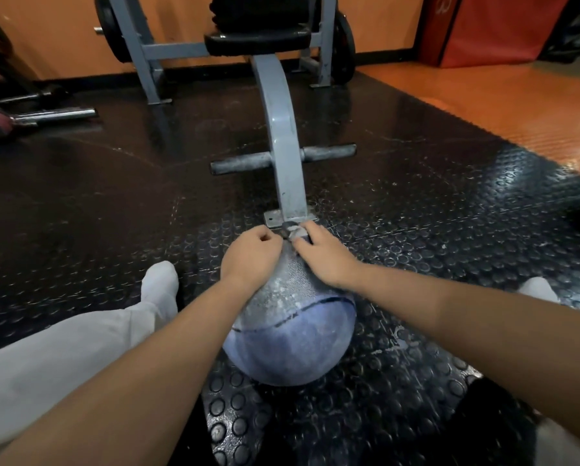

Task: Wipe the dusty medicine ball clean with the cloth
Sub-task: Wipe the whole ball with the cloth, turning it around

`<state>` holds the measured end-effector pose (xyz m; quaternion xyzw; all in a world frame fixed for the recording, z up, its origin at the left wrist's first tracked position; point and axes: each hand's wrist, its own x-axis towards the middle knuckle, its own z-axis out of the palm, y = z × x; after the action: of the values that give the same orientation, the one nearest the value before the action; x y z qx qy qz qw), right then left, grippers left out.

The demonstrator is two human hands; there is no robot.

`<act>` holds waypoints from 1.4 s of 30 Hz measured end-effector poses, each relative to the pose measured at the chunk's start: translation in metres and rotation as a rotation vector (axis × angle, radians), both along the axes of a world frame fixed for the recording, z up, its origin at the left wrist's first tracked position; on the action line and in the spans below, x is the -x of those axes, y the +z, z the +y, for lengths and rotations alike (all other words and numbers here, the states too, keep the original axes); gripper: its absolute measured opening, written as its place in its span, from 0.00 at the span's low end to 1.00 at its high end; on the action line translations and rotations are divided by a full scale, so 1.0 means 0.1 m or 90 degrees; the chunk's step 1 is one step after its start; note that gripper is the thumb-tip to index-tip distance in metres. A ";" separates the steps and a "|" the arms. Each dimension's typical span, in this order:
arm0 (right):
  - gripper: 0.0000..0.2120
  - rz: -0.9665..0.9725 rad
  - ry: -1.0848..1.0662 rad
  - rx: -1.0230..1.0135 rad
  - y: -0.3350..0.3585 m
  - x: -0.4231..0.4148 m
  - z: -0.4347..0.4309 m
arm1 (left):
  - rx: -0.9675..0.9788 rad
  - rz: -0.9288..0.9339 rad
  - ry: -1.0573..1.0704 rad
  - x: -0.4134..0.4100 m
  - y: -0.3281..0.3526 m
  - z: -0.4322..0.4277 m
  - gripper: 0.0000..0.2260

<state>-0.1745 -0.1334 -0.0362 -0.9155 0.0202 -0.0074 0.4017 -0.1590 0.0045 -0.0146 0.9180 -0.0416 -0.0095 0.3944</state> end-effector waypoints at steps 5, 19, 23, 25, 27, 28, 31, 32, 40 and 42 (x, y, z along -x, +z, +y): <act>0.20 0.103 -0.053 -0.005 0.01 -0.12 -0.09 | -0.047 0.003 0.066 -0.03 -0.03 -0.15 0.09; 0.38 0.184 -0.205 -0.323 -0.49 -0.03 -0.18 | 0.059 0.088 -0.009 -0.47 -0.16 0.11 0.08; 0.27 0.148 -0.224 -0.207 -0.16 -0.04 0.04 | 0.049 0.050 0.092 -0.32 -0.10 0.17 0.11; 0.25 0.088 -0.176 -0.011 0.01 0.00 0.21 | 0.030 0.050 0.128 -0.22 -0.05 0.12 0.14; 0.21 0.001 -0.109 0.172 0.17 0.11 0.45 | 0.022 0.058 0.151 -0.21 -0.05 0.06 0.18; 0.20 -0.034 -0.086 0.215 0.21 0.15 0.52 | 0.031 0.075 0.158 -0.22 -0.06 0.04 0.20; 0.18 -0.060 -0.057 0.201 0.26 0.16 0.48 | 0.021 0.080 0.148 -0.22 -0.08 -0.01 0.18; 0.18 -0.059 -0.052 0.175 0.25 0.15 0.41 | 0.013 0.068 0.139 -0.22 -0.08 -0.01 0.17; 0.12 -0.068 -0.172 0.056 0.06 -0.05 -0.10 | -0.025 0.035 0.127 -0.26 -0.05 -0.08 0.12; 0.11 -0.075 -0.162 0.107 0.06 -0.09 -0.20 | -0.029 0.025 0.137 -0.26 -0.04 -0.09 0.13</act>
<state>-0.1654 -0.1530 -0.0300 -0.9339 0.1119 -0.1133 0.3201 -0.1327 -0.0050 -0.0187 0.9255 0.0651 0.0142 0.3728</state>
